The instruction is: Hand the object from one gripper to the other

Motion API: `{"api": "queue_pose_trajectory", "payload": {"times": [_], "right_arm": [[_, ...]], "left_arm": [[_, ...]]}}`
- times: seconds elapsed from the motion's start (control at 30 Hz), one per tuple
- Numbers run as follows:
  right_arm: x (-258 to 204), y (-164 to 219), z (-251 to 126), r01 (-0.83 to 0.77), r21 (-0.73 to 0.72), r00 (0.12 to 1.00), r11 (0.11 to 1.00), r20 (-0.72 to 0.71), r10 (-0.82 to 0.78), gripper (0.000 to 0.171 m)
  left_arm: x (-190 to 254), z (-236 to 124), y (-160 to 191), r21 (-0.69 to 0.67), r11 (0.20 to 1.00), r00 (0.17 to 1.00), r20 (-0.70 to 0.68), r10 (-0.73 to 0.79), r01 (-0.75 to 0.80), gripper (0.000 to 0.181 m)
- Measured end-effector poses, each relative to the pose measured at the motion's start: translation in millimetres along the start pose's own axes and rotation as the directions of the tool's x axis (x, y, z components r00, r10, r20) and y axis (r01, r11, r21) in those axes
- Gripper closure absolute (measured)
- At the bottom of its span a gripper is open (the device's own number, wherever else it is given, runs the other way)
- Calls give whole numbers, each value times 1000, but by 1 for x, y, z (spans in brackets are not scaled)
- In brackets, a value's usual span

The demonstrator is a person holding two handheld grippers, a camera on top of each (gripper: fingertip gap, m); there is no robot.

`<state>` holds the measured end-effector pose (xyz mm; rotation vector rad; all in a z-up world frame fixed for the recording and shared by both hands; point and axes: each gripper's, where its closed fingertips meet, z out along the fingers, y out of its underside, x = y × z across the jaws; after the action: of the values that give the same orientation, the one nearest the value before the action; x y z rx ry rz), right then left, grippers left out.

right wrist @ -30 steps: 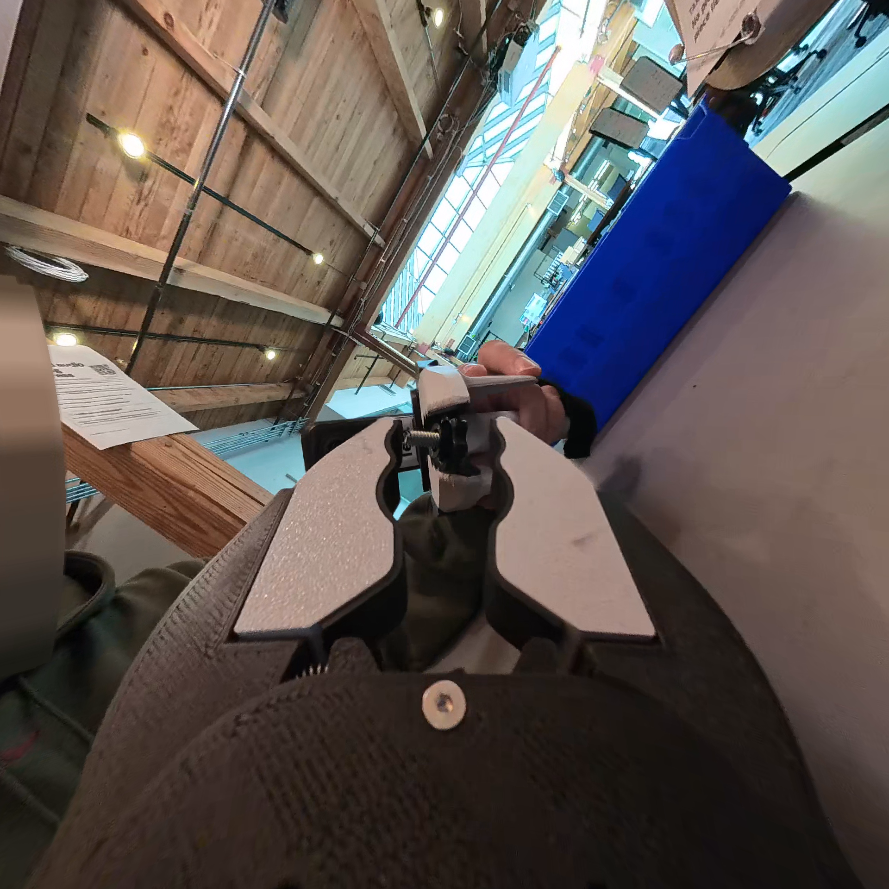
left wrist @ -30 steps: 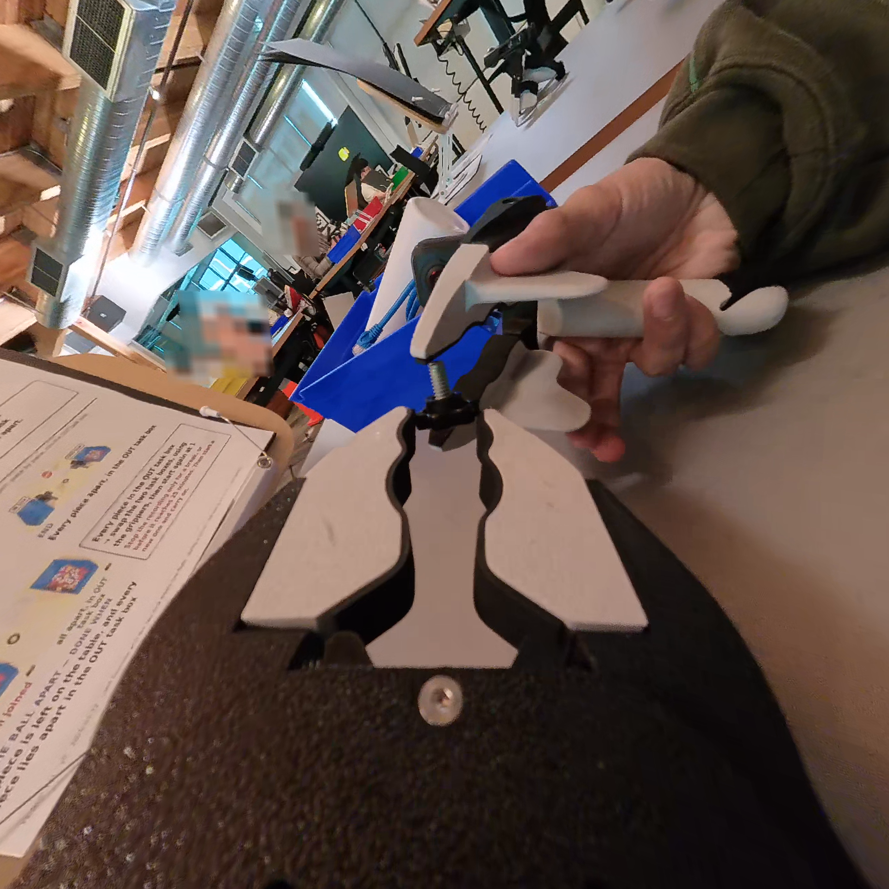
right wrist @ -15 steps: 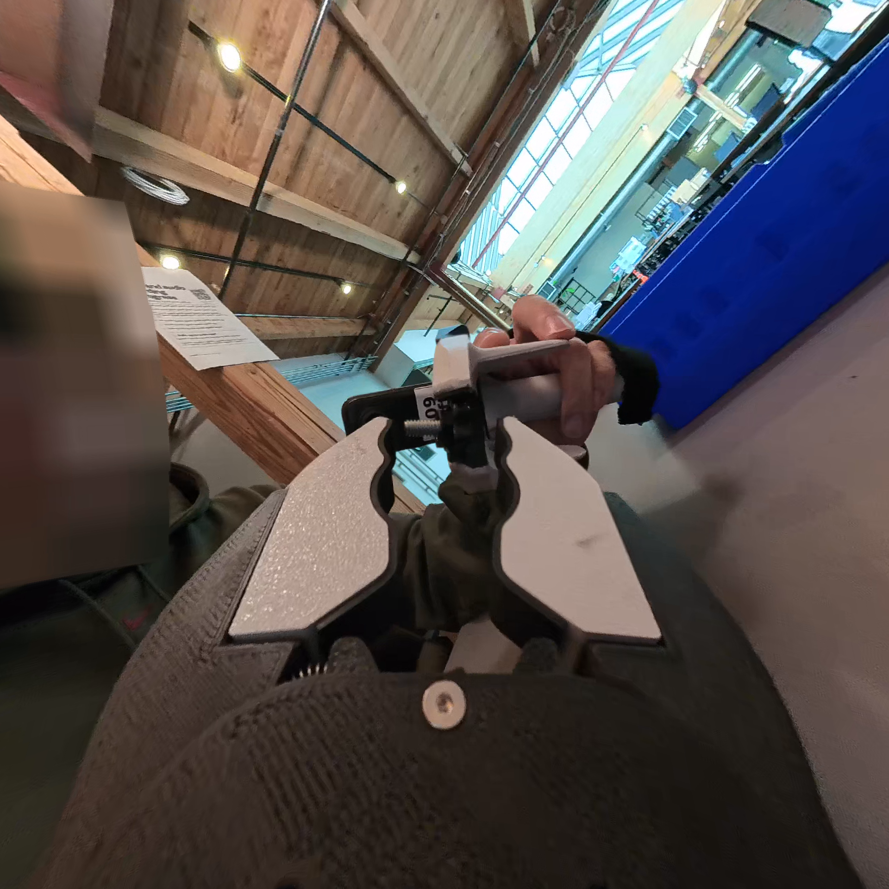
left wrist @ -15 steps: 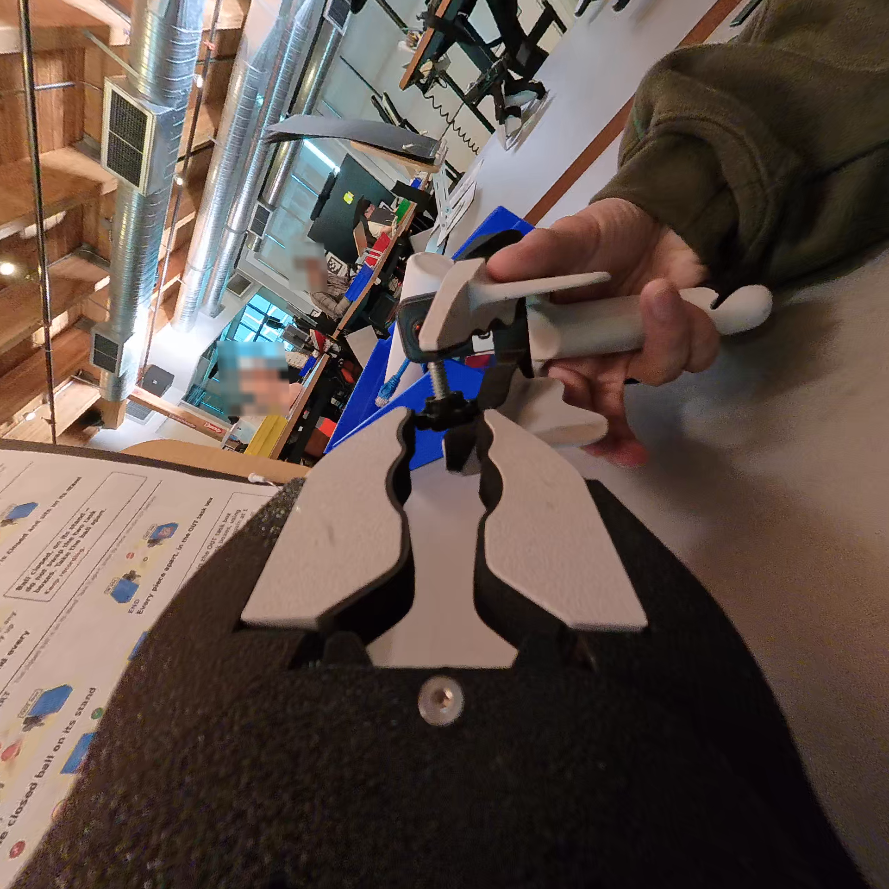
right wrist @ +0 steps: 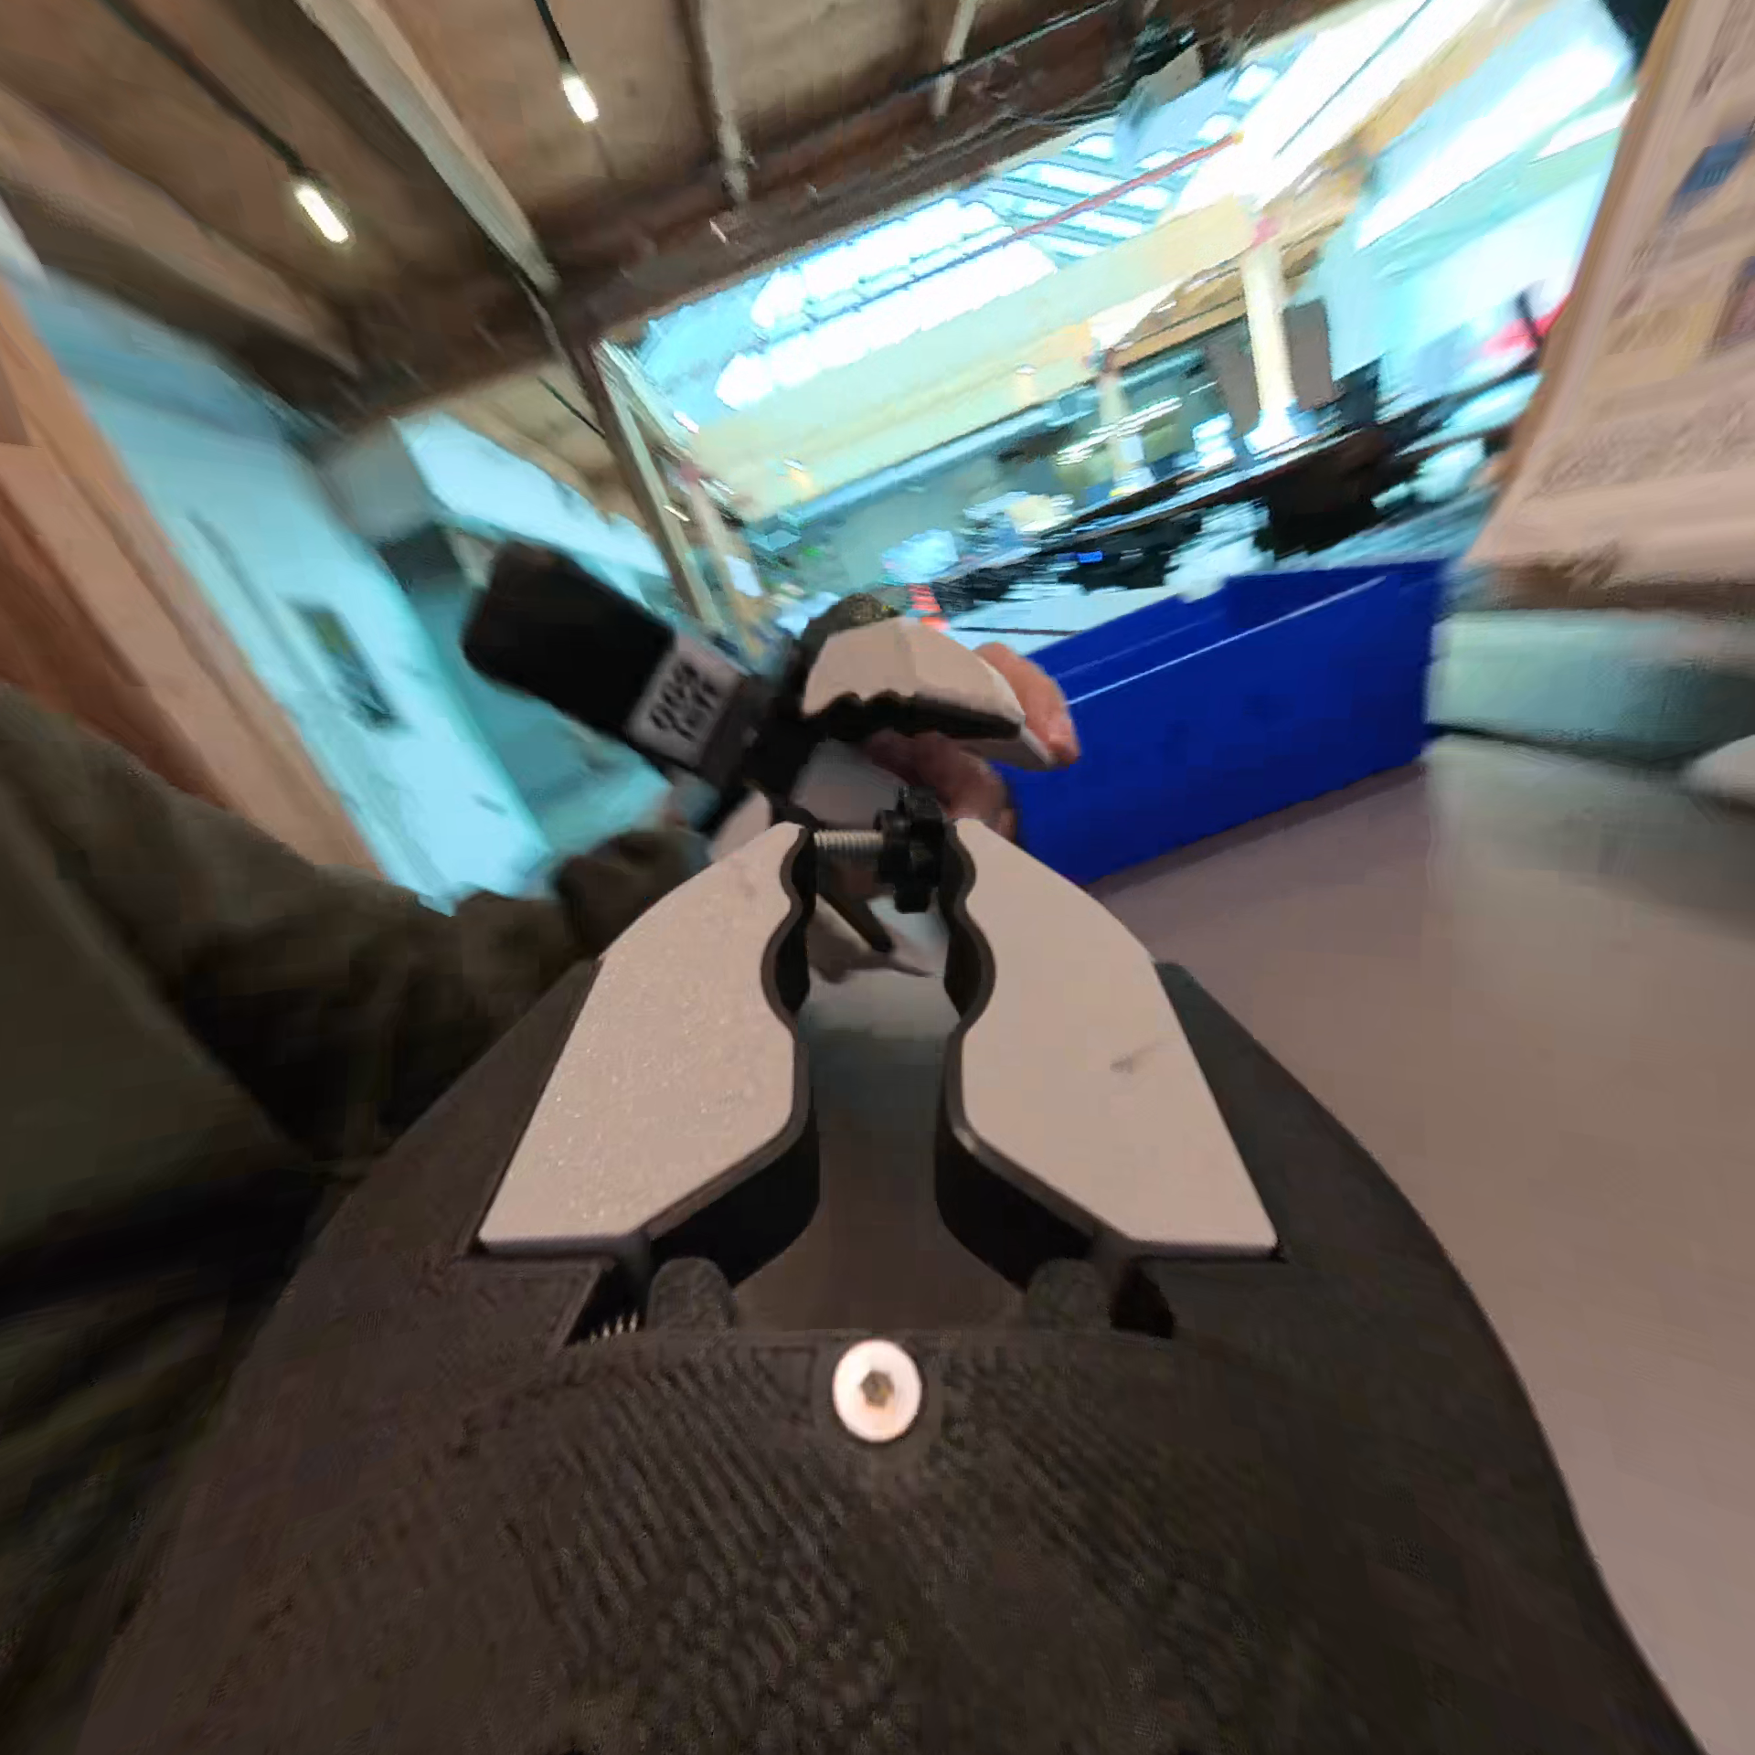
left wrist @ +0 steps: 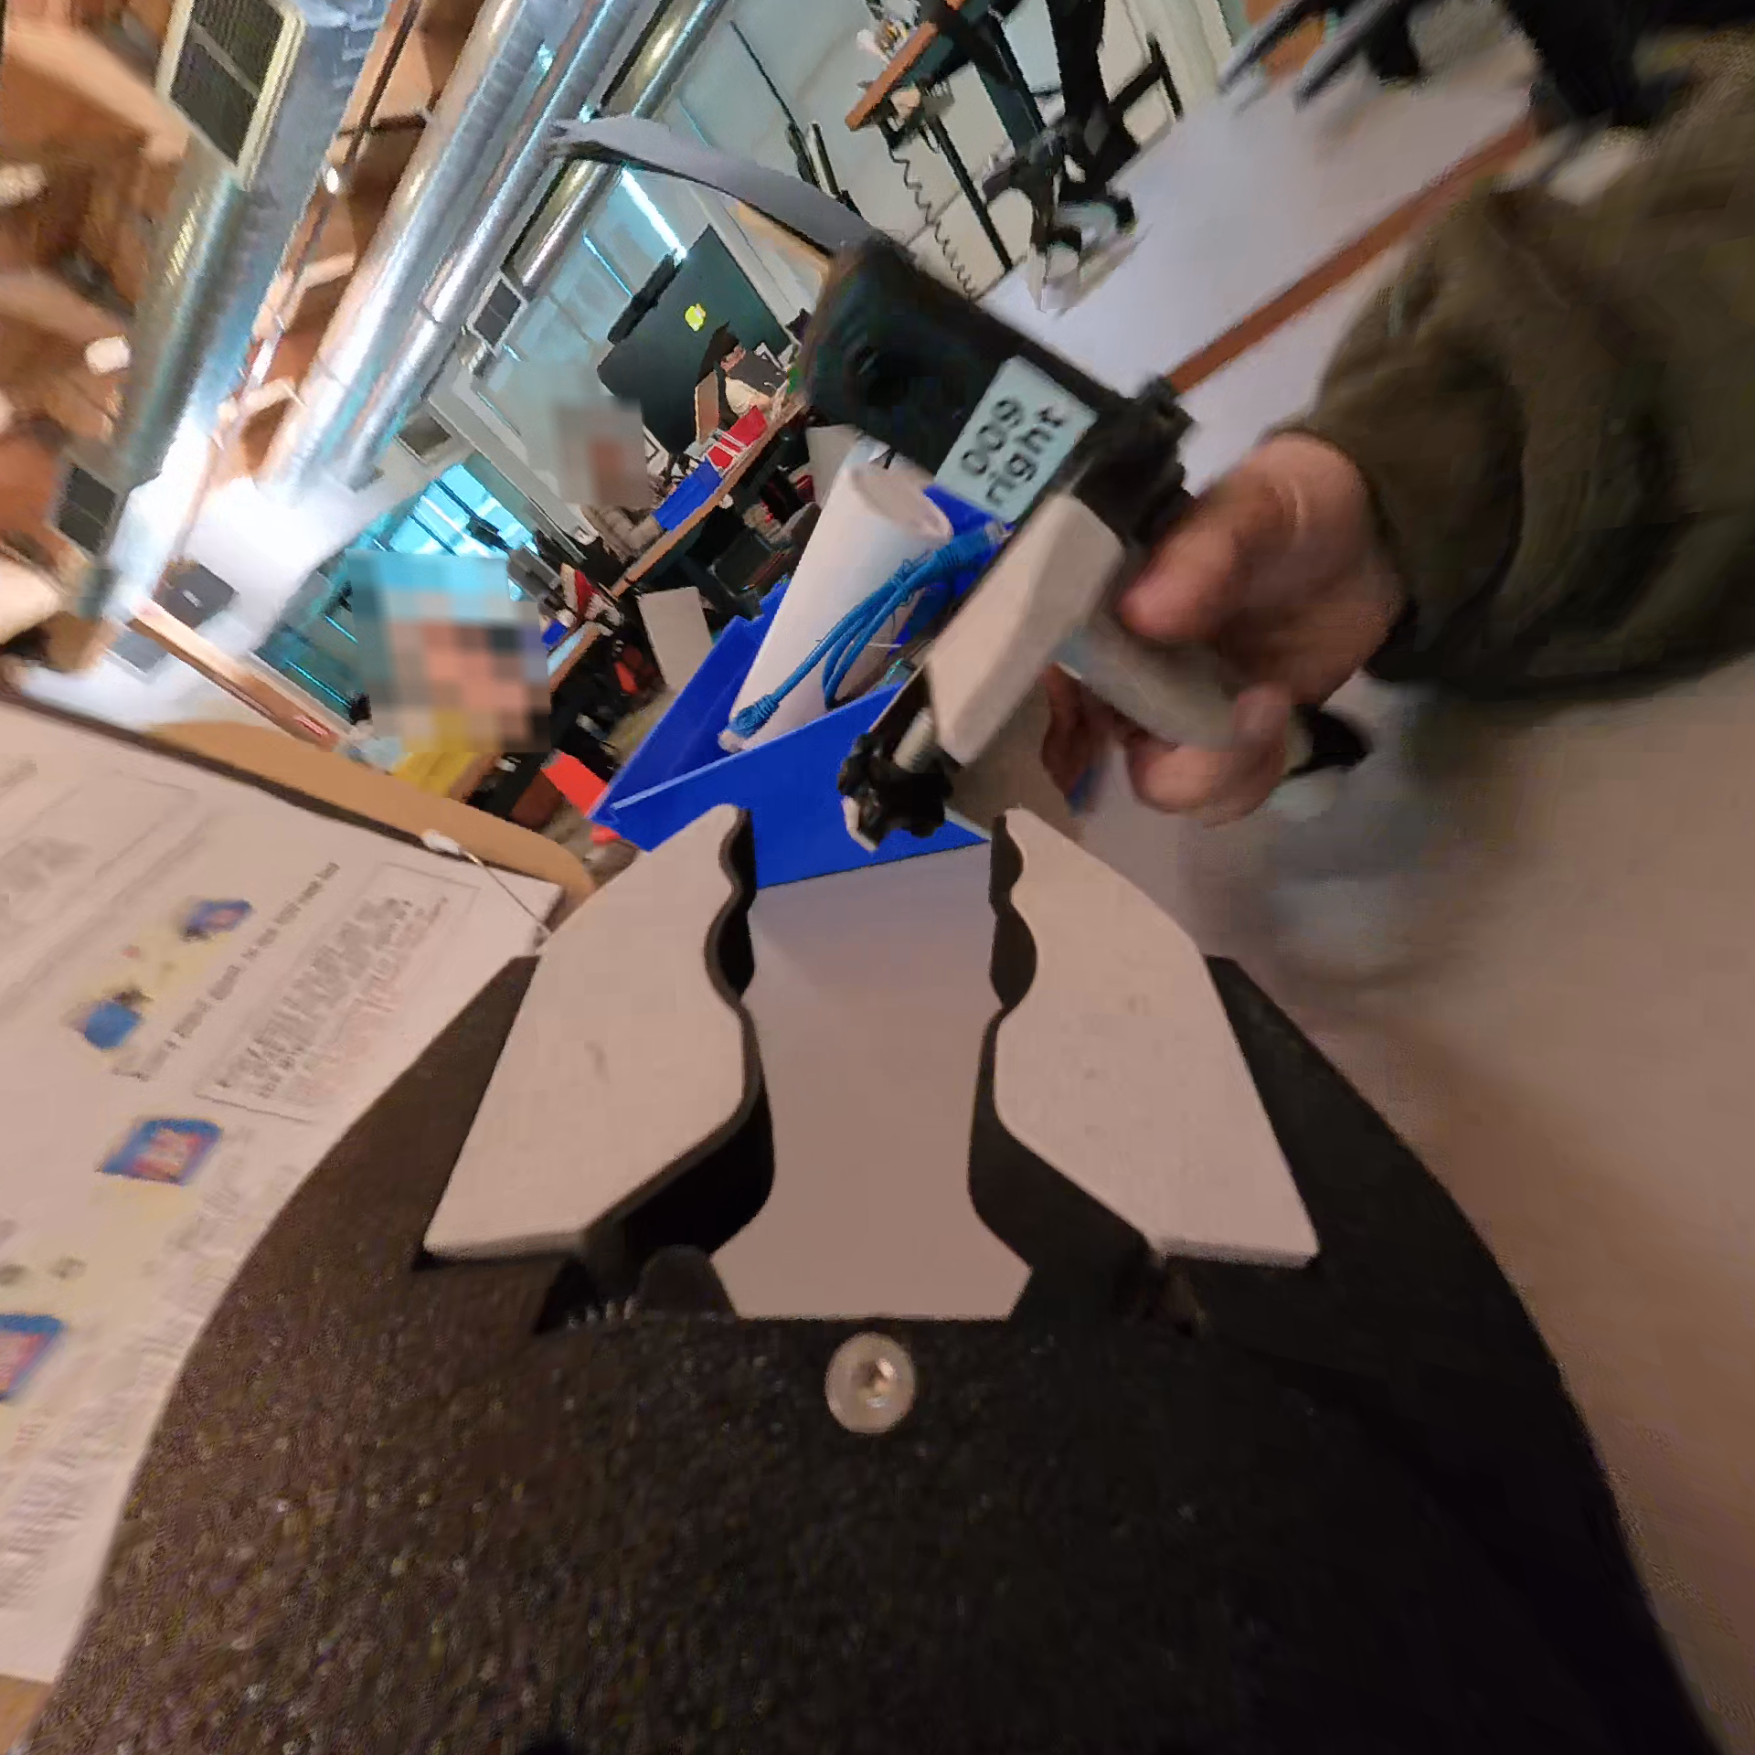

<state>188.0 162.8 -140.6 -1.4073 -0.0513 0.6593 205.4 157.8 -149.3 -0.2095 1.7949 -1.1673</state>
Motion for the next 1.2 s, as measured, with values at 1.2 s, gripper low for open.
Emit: {"api": "queue_pose_trajectory", "payload": {"times": [1.2], "right_arm": [[7,25,14,883,-467,22,43,-51,-998,147]], "left_arm": [[30,-18,6,-219,514,370,-473,-799,829,170]]}}
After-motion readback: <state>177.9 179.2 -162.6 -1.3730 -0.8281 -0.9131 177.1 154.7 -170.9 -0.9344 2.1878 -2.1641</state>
